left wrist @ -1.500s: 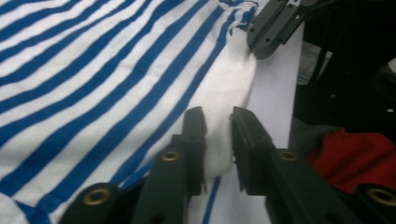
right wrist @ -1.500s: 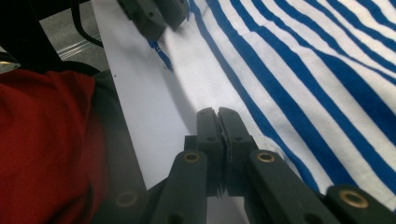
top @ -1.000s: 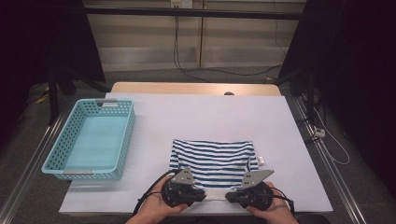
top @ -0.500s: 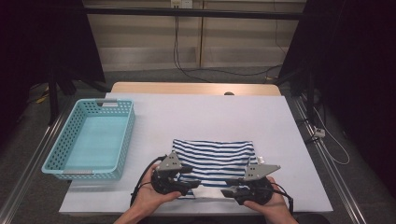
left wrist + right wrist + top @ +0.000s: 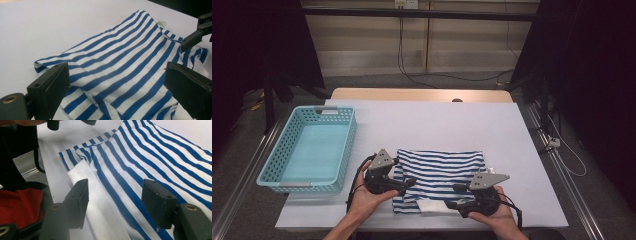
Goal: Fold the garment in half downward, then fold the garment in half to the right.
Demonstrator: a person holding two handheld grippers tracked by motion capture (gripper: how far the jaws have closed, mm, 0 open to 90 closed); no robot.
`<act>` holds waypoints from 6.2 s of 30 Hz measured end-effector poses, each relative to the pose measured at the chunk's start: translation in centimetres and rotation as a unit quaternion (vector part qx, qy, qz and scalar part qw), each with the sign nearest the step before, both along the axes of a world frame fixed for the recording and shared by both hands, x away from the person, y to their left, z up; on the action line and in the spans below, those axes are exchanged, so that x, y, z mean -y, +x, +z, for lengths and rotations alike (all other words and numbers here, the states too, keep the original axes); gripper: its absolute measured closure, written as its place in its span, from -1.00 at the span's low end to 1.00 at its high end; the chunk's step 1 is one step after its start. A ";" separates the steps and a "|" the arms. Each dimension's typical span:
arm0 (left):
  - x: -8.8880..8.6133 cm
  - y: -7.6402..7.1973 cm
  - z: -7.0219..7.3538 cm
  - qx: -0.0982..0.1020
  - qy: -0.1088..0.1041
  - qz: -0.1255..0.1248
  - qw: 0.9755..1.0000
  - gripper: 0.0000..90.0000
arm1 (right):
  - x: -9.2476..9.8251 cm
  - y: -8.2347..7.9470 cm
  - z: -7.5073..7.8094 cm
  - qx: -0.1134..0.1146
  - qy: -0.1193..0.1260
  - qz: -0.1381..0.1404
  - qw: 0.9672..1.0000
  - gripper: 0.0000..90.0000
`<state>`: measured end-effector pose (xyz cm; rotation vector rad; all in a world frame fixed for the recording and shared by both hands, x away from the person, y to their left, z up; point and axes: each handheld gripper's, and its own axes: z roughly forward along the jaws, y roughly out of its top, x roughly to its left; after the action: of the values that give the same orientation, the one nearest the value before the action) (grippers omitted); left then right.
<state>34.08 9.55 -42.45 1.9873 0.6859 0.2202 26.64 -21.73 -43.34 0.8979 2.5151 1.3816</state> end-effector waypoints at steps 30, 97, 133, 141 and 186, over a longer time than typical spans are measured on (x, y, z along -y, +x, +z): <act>-0.2 5.5 0.0 0.007 -0.013 0.060 0.998 -0.88 | -7.9 1.8 0.7 -0.014 -0.004 0.089 0.996 -0.02; -0.6 9.0 -3.0 -0.054 0.056 0.064 0.995 -0.12 | -15.4 1.4 -1.4 -0.016 -0.095 0.080 0.992 -0.25; -0.5 8.5 -3.5 -0.048 0.083 0.048 0.994 0.11 | -14.2 1.2 -1.2 -0.001 -0.118 0.039 0.992 0.82; 0.4 8.4 -3.4 -0.047 0.095 0.026 0.994 0.49 | -14.1 1.2 -1.2 0.011 -0.127 0.055 0.990 0.83; -1.7 9.2 0.7 -0.055 -0.029 0.068 0.996 0.89 | -11.8 2.5 2.6 0.022 -0.008 0.063 0.998 0.86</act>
<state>43.31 11.20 -41.76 1.9100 0.8893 0.1719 29.13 -9.94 -40.75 0.7097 2.5849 1.3980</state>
